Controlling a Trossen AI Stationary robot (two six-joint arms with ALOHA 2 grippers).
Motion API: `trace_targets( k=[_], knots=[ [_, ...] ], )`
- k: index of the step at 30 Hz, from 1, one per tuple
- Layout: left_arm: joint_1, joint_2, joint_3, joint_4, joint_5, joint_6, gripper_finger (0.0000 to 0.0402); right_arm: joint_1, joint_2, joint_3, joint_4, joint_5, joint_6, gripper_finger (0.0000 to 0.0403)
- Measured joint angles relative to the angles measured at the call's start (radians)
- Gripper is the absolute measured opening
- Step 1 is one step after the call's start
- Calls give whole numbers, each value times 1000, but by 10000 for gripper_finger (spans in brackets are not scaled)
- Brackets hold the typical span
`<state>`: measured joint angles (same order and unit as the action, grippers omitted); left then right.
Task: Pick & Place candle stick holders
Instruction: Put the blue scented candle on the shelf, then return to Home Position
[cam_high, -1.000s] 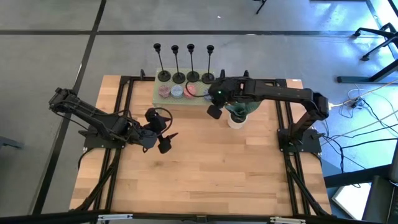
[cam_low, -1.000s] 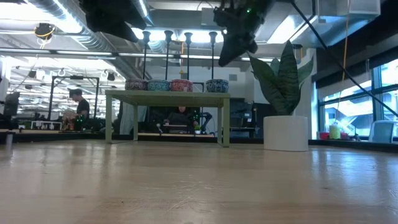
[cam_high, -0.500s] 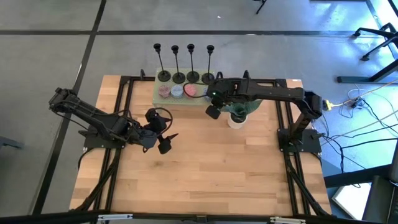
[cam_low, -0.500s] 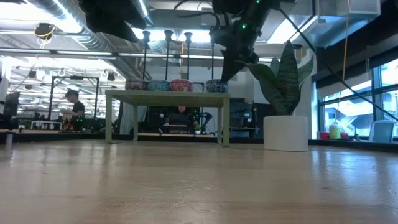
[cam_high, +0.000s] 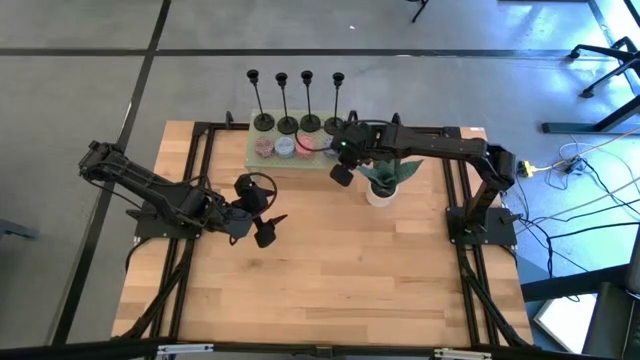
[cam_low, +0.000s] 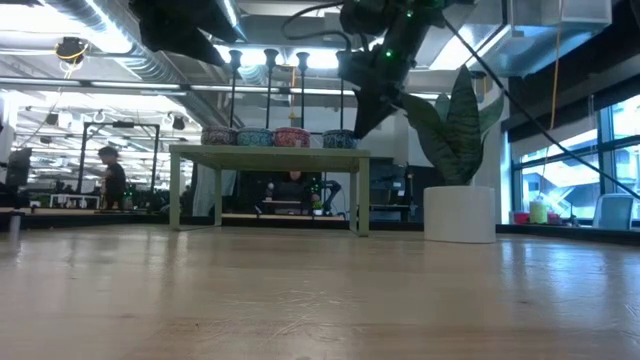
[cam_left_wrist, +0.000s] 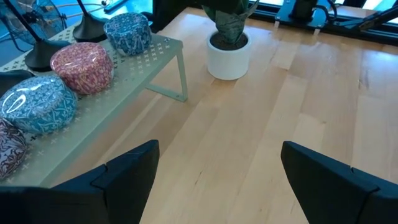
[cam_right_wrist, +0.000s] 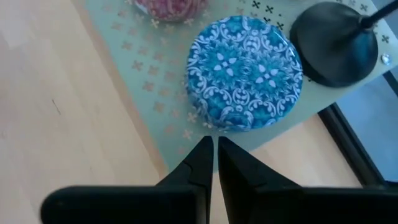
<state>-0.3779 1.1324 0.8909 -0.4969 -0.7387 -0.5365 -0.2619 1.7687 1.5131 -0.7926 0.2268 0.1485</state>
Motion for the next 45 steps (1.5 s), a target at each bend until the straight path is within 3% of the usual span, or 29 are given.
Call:
trace_targets(
  k=[15, 23, 33, 38, 45],
  knots=[
    [0, 0, 0, 0, -19, 32, 336, 27, -39, 0, 4, -3, -60, 27],
    [-7, -33, 12, -14, -57, 69, 336, 100, -218, 0, -21, -2, -90, 27],
    [-86, -215, 25, -125, -91, 180, 330, 269, -436, -3, -108, -2, -157, 27],
    [-129, -285, -35, -140, -142, 184, 287, 342, -523, -97, -54, -2, -156, 27],
    [-157, -341, -90, -133, -221, 232, 186, 402, -687, -333, 77, 20, -119, 27]
  ],
)
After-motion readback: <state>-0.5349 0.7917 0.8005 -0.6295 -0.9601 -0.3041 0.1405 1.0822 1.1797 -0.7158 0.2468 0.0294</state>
